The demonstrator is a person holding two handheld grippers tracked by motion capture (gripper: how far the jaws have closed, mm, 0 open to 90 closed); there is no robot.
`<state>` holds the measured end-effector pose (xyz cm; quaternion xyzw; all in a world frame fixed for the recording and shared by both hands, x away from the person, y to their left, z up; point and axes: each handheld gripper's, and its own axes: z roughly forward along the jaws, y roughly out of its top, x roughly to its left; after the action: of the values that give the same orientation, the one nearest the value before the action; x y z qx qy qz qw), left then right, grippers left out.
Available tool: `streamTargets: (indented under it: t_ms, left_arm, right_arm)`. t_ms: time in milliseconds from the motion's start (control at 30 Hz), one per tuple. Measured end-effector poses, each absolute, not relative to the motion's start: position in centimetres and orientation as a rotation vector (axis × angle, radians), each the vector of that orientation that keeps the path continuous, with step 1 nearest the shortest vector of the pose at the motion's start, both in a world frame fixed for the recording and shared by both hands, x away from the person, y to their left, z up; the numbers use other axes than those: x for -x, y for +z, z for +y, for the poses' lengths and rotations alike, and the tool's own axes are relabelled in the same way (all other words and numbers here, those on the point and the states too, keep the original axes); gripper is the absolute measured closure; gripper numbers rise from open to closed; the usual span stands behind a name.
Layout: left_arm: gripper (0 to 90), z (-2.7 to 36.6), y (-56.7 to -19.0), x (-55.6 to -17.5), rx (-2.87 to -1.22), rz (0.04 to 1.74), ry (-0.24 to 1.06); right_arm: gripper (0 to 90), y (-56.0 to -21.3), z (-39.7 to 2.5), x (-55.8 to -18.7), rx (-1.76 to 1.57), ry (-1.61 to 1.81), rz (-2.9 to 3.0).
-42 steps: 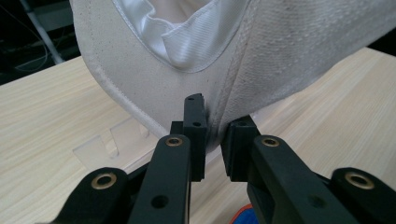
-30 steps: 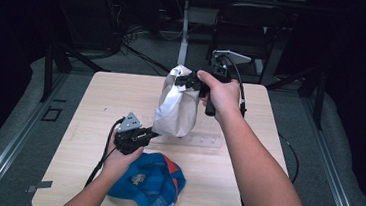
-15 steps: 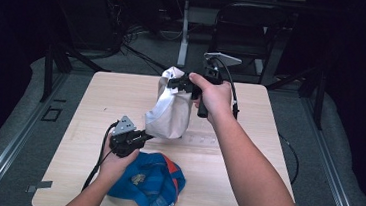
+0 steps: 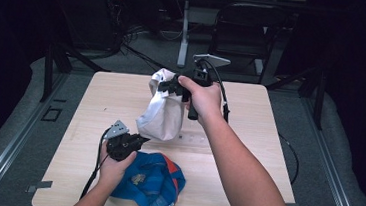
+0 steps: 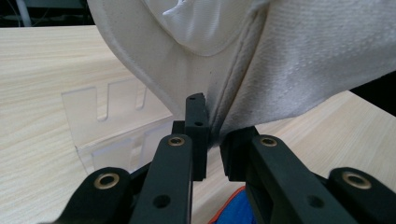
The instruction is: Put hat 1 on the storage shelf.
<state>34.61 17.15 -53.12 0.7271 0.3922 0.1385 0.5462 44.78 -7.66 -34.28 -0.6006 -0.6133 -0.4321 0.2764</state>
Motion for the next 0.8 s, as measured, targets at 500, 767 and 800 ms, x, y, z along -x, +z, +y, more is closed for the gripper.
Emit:
streamTargets:
  t_ms: [500,767,800]
  left_arm:
    - [84.6,17.2,-53.0,-35.5,-1.730,0.865,0.283]
    - [84.8,17.3,-53.5,-34.9,-1.780,0.903,0.347]
    - [84.9,17.2,-53.6,-34.9,-1.786,0.903,0.355]
  right_arm:
    - [82.3,-33.5,-7.8,-44.8,1.621,-1.160,-1.660]
    - [82.2,-34.4,-7.4,-44.8,1.613,-1.132,-1.676]
    - [82.2,-34.5,-7.4,-44.8,1.614,-1.127,-1.681]
